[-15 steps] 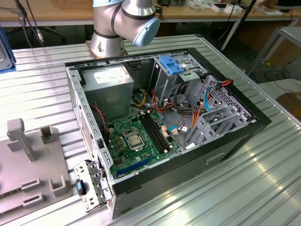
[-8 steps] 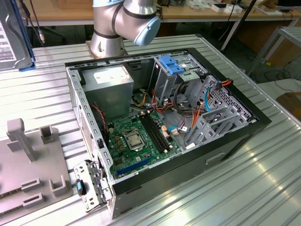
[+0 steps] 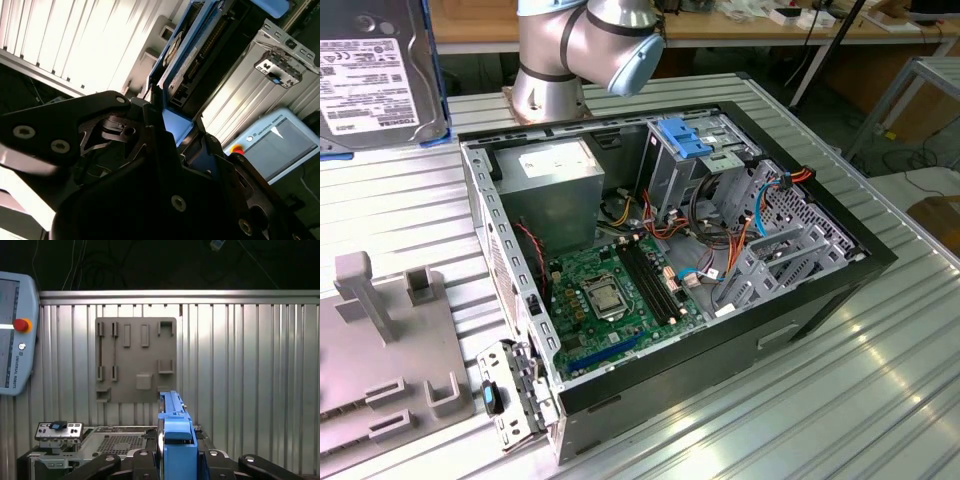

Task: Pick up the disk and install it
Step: 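Pick up the disk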

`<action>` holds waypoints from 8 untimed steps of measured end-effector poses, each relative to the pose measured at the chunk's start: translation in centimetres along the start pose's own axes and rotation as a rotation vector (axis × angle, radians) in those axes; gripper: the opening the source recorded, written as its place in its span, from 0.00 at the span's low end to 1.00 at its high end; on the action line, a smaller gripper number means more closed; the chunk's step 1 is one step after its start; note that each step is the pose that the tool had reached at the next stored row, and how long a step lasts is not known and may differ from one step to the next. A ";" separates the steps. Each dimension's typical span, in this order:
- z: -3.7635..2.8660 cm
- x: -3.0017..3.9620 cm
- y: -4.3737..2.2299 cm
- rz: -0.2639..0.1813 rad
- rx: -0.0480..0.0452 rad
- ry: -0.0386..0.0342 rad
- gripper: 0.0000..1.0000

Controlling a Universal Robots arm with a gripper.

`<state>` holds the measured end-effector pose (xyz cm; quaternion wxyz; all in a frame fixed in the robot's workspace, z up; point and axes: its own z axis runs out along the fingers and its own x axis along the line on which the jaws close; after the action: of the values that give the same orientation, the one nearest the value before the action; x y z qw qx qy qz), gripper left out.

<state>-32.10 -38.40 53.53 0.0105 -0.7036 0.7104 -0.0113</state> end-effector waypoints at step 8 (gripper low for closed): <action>0.36 0.23 -2.58 0.001 -0.0001 0.0033 0.37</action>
<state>-29.51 -38.65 53.26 0.0093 -0.7033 0.7108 -0.0124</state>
